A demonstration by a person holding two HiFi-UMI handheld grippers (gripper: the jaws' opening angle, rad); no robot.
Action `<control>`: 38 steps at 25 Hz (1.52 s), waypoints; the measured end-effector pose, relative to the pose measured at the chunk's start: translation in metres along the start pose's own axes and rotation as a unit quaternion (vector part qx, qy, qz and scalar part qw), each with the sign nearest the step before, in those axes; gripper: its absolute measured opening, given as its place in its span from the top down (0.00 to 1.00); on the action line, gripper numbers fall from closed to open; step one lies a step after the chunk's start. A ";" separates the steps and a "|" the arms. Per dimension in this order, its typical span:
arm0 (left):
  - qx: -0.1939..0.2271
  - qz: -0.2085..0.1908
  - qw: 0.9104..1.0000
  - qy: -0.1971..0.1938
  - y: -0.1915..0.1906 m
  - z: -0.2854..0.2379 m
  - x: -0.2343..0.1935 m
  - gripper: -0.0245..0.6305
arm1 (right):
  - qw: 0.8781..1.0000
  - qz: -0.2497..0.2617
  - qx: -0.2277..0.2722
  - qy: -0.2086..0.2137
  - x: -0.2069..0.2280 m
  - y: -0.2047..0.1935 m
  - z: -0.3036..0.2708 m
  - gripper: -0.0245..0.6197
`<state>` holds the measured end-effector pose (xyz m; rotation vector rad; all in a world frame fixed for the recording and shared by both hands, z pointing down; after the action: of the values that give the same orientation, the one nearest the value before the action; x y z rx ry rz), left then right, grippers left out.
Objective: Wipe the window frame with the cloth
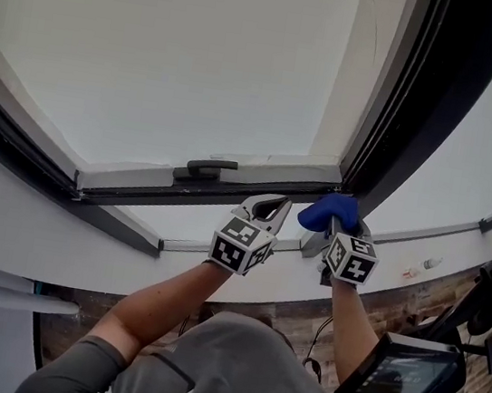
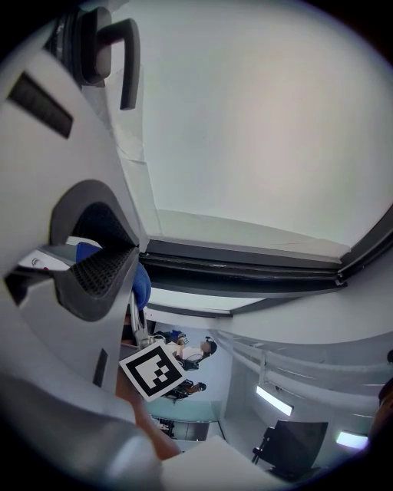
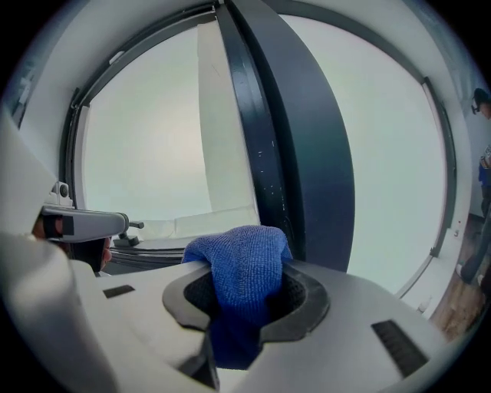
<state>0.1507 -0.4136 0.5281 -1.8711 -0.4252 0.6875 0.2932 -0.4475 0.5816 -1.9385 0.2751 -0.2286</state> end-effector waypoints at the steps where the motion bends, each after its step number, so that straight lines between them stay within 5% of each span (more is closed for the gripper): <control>1: 0.000 -0.001 1.000 -0.002 0.000 -0.002 0.000 0.95 | 1.000 0.000 -0.001 -0.004 0.002 0.000 -0.001 0.77; 16: -0.021 -0.027 0.999 0.008 0.001 -0.014 0.000 0.95 | 1.000 0.022 -0.012 -0.008 0.018 0.000 -0.024 0.77; 24: 0.001 -0.044 0.999 -0.018 0.031 -0.008 0.018 0.95 | 0.999 0.021 0.036 -0.007 0.014 0.044 -0.002 0.77; 38: 0.073 -0.059 0.995 -0.043 0.137 0.028 0.044 0.95 | 0.989 0.066 0.133 -0.011 -0.003 0.171 0.057 0.77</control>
<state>0.1632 -0.4211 0.3820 -1.6692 -0.5228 0.7029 0.2927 -0.4584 0.4017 -1.6520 0.3387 -0.1478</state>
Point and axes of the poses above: the fingertips, and each gripper's own axes: z backward along the fingers, x to its right, y out of its top, the point moved 1 cm from there along z, backward along the fingers, and after that the axes turned 9 degrees about z, right-handed, at the moved point
